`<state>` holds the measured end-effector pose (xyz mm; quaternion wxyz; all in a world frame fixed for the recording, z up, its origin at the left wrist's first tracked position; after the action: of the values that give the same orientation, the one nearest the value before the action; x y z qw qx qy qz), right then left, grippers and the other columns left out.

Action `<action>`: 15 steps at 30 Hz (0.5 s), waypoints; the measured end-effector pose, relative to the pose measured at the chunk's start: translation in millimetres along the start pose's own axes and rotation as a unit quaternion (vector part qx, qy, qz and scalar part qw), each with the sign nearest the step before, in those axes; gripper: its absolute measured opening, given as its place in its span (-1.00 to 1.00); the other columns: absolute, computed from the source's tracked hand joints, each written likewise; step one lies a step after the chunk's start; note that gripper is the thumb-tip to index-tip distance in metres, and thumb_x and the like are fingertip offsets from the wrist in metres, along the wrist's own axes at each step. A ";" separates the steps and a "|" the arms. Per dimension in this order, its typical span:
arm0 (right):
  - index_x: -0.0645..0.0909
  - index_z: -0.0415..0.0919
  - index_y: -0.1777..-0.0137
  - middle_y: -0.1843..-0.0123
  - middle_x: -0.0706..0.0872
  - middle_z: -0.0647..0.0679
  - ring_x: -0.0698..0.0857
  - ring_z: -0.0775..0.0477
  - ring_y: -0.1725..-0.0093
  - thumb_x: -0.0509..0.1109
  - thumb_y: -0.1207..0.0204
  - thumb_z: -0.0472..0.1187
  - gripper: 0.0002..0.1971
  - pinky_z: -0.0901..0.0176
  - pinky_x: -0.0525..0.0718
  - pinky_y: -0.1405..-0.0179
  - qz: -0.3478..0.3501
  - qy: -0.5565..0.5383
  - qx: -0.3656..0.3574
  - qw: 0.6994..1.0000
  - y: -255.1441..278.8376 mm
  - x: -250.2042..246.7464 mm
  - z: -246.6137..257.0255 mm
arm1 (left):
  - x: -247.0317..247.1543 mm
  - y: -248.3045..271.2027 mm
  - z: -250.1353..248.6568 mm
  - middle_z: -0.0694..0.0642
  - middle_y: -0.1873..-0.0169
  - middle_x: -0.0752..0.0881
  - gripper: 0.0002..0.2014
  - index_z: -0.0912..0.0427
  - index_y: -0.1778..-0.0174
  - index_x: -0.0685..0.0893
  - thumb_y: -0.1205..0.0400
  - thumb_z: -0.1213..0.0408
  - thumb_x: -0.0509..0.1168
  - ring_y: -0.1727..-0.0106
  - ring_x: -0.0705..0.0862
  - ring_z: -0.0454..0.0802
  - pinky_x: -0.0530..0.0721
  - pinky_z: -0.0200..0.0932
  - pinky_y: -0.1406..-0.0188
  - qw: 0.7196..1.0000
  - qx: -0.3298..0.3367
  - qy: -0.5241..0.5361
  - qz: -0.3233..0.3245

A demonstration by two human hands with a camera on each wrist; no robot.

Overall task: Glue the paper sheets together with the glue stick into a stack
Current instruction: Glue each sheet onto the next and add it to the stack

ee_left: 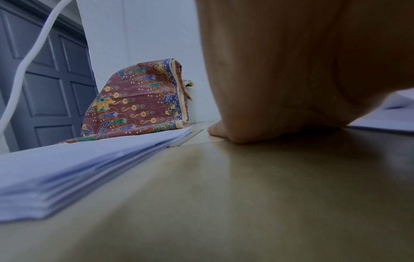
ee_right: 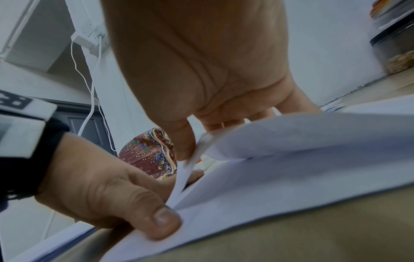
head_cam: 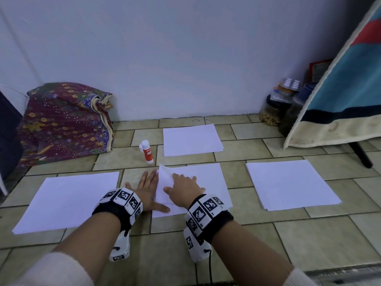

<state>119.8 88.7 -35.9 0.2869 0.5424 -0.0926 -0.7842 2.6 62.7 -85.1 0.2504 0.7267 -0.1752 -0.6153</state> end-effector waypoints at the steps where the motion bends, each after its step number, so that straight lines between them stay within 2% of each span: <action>1: 0.20 -0.09 -0.61 -0.57 0.34 -0.13 0.10 -0.36 -0.62 0.11 -0.68 0.11 -0.44 -0.59 0.20 -0.44 0.000 0.002 -0.001 1.000 -0.2 0.3 0.1 | -0.1 0.1 -0.1 -0.06 -0.60 -0.52 0.27 0.06 -0.64 -0.46 -0.39 -0.40 0.35 -0.62 -0.50 0.03 -0.17 0.58 -0.46 1.000 0.001 0.002 0.001; 15: 0.18 -0.09 -0.63 -0.60 0.29 -0.12 0.04 -0.36 -0.64 0.11 -0.69 0.10 -0.43 -0.60 0.14 -0.46 0.016 0.007 -0.002 1.000 3.6 3.8 2.6 | -3.4 6.7 -2.7 -0.04 -0.60 -0.50 0.25 0.07 -0.64 -0.45 -0.41 -0.37 0.36 -0.63 -0.49 0.04 -0.15 0.55 -0.47 1.000 -0.010 -0.005 0.002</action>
<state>117.8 83.2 -36.3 0.3012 0.5458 -0.0981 -0.7758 5.0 59.5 -78.2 0.2578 0.7208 -0.1716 -0.6201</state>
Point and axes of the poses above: each hand's wrist, its own y-axis away from the middle knuckle, its own x-axis out of the palm, z = x × y, the point moved 10 cm from there along -y, towards the middle knuckle
